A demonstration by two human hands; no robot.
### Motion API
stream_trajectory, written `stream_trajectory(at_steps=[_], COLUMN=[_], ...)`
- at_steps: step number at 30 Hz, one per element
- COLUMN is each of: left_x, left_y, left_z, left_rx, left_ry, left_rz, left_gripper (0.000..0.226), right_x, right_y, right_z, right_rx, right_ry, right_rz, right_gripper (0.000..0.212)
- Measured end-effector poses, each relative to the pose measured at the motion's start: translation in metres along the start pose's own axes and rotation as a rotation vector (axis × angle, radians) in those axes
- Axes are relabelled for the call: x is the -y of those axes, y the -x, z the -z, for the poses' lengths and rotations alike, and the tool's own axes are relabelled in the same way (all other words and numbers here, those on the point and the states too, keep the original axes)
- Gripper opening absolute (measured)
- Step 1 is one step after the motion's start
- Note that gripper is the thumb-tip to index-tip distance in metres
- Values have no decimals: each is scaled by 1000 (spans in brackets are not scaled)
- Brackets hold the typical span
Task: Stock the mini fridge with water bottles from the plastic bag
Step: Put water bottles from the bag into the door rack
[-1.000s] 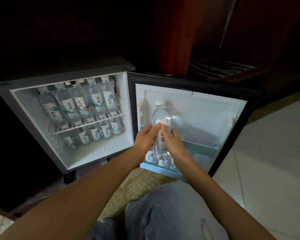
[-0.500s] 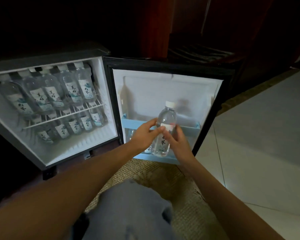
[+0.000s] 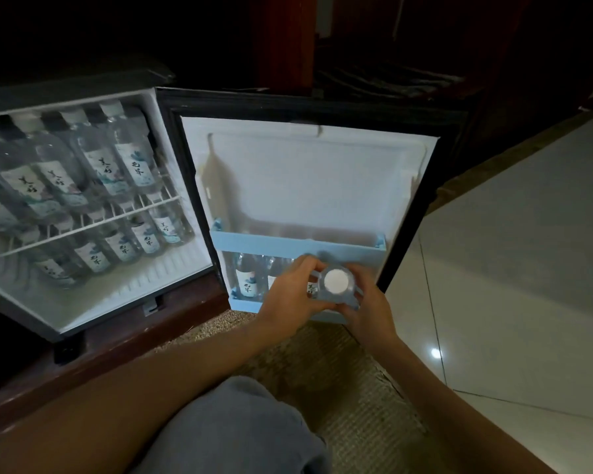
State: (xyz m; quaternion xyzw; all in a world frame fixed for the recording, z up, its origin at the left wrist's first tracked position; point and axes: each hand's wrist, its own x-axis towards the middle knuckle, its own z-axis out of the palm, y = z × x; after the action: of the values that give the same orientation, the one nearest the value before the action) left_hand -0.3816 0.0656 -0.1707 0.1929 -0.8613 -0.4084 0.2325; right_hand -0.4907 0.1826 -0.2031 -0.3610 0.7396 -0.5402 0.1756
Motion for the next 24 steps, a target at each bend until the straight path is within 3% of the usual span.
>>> stream_trajectory(at_steps=[7,17,24], left_x=[29,45,40], left_y=[-4,-4,-10], left_z=[-35,-54,-51], left_rx=[-124,-124,-136], left_ry=[64,23,-117], left_rz=[99,238,245], left_gripper=[47,44,43], right_x=[-33,-57,-53], right_y=[-14,-21,-23], right_z=[-6,-10,-12], right_rx=[-6,45,66], right_ry=[7,2,-19], right_rz=[-67,-125,-184], right_gripper=[60,70,63])
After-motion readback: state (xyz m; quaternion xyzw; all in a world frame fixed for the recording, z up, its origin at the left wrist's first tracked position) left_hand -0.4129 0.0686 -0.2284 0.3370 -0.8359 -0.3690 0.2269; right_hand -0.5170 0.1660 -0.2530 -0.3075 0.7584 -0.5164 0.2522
